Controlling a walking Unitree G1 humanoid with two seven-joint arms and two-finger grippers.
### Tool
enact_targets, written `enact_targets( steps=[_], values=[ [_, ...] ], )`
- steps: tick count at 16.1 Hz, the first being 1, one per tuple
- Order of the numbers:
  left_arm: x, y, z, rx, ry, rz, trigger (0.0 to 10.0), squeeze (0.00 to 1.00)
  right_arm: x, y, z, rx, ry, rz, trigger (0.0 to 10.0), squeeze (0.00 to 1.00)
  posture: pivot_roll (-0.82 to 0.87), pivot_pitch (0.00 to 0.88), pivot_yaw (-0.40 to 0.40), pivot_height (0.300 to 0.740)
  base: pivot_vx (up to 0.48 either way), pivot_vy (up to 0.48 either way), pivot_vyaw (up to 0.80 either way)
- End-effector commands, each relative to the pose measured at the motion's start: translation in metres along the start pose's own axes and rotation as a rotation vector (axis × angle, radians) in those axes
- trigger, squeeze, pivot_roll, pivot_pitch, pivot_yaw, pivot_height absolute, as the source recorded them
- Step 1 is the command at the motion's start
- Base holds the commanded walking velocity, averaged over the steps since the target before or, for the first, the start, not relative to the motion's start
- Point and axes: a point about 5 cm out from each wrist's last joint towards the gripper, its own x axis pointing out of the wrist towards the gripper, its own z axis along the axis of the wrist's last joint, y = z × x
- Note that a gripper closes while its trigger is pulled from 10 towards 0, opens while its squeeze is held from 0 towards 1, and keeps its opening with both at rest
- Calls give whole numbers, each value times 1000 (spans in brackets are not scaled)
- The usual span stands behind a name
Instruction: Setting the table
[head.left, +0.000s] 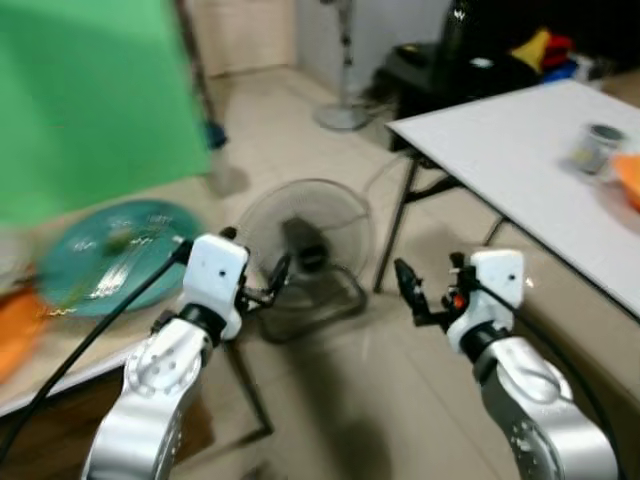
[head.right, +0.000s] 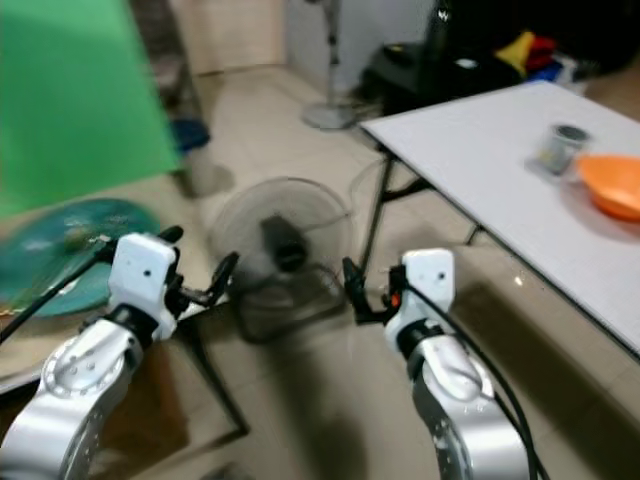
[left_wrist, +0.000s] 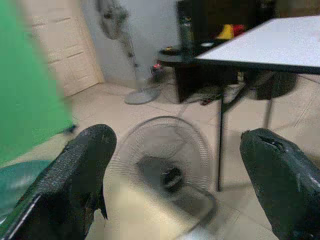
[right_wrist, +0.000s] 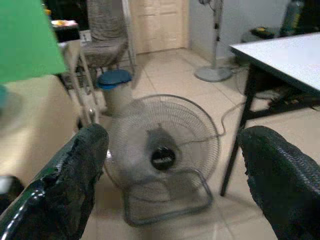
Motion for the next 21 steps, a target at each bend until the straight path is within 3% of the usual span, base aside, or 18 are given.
enact_targets(
  steps=[1, 9, 11, 12, 16, 21],
  values=[
    [-3, 4, -2, 8, 11, 13, 10000, 0, 1, 6, 4, 8, -15, 40, 10000, 1000, 144, 0, 17, 740, 0, 337, 800],
    [-1, 6, 5, 18, -30, 38, 10000, 0, 2, 5, 5, -7, -20, 50, 10000, 1000, 146, 0, 10, 740, 0, 290, 800],
    [1, 7, 6, 8, -27, 50, 10000, 0, 4, 3, 6, 10, -18, 39, 10000, 1000, 145, 0, 8, 740, 0, 0, 0],
    [2, 7, 6, 12, -25, 50, 10000, 0, 5, 4, 8, 14, -19, 51, 10000, 0, 146, 0, 6, 740, 0, 0, 0],
    [3, 10, 12, 0, -51, 50, 10000, 0, 10, 8, 12, 19, -14, 53, 10000, 0, 150, 0, 2, 740, 0, 0, 0],
    [6, 9, 21, 2, -83, 33, 10000, 0, 19, 6, 20, 36, -27, 39, 10000, 0, 156, 0, -4, 740, 286, 0, 0]
  ],
)
